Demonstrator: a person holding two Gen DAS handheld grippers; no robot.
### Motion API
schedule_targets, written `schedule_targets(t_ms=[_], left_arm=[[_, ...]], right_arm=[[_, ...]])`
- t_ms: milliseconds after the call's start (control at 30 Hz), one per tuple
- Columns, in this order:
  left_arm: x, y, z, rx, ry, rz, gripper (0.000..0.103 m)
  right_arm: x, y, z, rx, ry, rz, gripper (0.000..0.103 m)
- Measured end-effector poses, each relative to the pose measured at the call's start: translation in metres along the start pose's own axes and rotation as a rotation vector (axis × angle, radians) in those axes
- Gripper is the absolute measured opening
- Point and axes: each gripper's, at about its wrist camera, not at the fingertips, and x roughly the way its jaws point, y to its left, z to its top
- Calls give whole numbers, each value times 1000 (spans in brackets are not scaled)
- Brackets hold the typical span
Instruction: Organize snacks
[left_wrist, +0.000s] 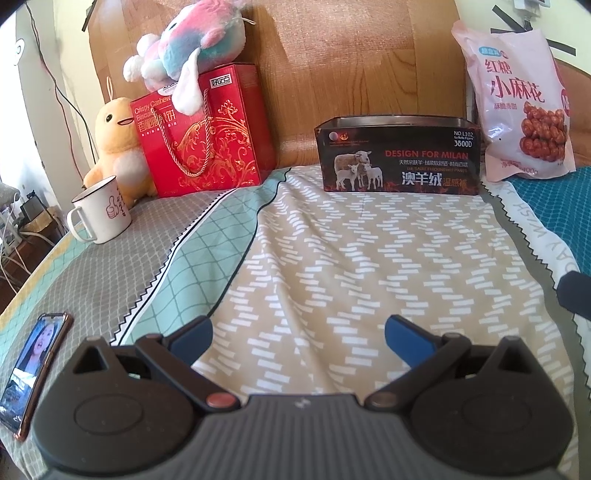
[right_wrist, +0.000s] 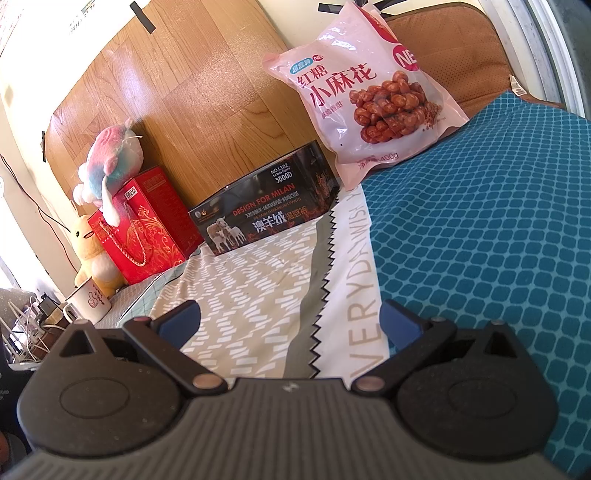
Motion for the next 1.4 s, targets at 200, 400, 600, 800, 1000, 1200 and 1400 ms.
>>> schedule_targets(t_ms=[200,400,600,800,1000,1200,1400], left_arm=[[2,-1,0,6,9,-3,103],[2,-2,-1,16,11,-3,103],[2,-2,-1,18,13,-4,103],[2,-3,-1,18,14,-4,103],[6,-3,-2,19,26,-19,103],[8,-3,-1,20,35,-20,103],[7,-5,-2,25,26,-25,103]], right_arm=[[0,0,0,0,0,0,103],[0,0,1,0,0,0,103],[0,0,0,0,0,0,103],[0,0,1,0,1,0,103],[0,-1,1,1,1,0,103],[0,0,0,1,1,0,103],[1,0,1,1,1,-1,103]])
